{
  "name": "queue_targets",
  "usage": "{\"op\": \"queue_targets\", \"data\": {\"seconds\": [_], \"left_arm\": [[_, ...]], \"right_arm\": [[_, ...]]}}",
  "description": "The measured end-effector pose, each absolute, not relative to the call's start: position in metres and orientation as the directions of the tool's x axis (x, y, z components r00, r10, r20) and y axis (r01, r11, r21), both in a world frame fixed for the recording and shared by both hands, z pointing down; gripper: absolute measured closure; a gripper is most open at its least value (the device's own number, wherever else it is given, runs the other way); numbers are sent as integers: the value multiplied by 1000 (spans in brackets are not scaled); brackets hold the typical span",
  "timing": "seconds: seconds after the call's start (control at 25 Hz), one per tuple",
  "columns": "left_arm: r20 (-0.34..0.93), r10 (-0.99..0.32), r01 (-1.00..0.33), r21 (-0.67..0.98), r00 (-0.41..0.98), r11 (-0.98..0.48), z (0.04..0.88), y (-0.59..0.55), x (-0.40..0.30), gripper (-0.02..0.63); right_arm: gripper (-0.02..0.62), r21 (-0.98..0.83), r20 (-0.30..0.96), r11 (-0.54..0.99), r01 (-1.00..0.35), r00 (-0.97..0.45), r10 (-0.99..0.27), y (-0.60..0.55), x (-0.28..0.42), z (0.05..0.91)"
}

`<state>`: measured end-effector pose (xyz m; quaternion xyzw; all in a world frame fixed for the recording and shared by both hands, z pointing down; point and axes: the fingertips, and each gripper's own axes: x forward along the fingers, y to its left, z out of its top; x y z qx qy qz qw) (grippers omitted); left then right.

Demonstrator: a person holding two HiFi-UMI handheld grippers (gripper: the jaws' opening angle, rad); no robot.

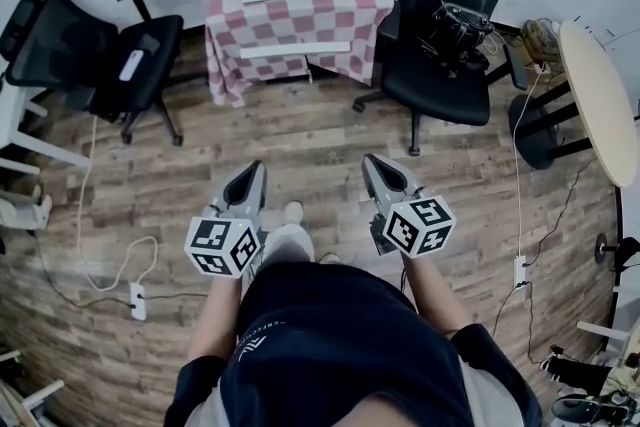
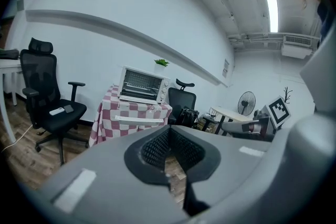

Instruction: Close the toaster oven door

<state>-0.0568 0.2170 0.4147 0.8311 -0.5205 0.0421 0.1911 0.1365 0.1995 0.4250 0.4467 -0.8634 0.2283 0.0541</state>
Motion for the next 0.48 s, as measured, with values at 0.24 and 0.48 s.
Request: {"op": "queue_targets", "data": {"seconds": [0.24,0.48], "left_arm": [[282,-834,-876,248,474,-414,425,173,-81,553],[296,-823,-871,252,485,-422,434,129,-105,465]], "right_arm": [[524,-330,312,489,-807,-582,-751,157,112,427],[486,-325,329,463,-825,-557,-762,113,94,432]]}}
